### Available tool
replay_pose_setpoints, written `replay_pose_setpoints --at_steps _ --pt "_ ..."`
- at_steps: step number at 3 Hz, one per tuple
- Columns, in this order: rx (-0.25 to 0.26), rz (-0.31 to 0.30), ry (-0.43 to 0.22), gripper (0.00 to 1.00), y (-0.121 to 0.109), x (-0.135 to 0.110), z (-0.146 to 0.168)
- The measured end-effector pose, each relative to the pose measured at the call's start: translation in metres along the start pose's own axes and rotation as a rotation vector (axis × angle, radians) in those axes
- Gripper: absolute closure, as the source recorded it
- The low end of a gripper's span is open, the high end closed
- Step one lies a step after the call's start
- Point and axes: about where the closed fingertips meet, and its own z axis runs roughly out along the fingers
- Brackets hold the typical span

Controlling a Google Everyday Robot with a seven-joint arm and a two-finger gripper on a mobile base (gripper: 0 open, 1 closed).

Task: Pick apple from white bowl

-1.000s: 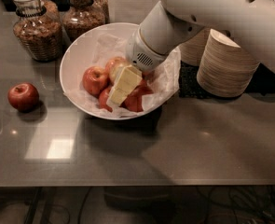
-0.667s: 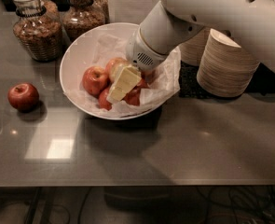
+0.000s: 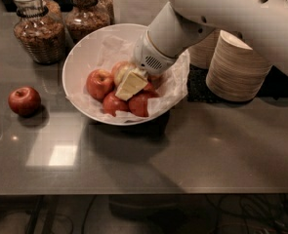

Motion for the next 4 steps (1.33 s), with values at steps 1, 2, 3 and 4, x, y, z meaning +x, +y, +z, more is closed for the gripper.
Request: replay_pose_setpoints --at_steps 1,2,3,4 --pt "-0.001 0.000 0.000 0.89 0.000 0.000 0.000" --pt "-0.006 -0.002 -0.001 1.00 0.001 -0.001 0.000" --pt "-0.046 -0.061 -0.023 1.00 0.001 -0.017 -0.011" --pt "-0.013 -0.187 -0.072 1.00 -0.013 -0.056 -0.063"
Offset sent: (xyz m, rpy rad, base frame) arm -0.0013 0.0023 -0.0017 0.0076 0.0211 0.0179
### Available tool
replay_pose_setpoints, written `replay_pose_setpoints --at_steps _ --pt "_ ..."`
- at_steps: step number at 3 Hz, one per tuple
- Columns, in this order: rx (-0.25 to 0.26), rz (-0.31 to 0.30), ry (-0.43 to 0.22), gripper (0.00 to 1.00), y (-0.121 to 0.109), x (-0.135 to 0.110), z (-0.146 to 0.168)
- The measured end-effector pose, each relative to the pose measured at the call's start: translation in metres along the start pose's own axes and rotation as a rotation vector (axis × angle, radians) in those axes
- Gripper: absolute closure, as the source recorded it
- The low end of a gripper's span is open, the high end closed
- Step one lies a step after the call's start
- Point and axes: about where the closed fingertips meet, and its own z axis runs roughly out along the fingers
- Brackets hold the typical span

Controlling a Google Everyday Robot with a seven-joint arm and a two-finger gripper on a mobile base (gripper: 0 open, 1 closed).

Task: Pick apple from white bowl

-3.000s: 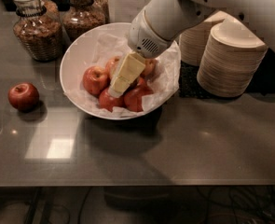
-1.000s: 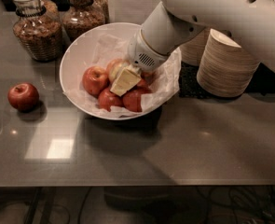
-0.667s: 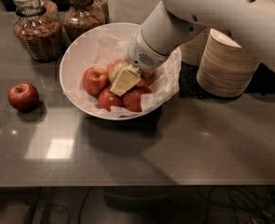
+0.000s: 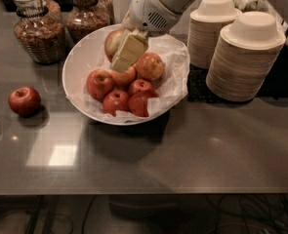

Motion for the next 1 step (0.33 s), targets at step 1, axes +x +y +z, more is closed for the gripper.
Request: replay_pose_setpoints --at_steps 1 --pt "0.000 0.000 0.000 1.00 0.0000 0.0000 0.0000"
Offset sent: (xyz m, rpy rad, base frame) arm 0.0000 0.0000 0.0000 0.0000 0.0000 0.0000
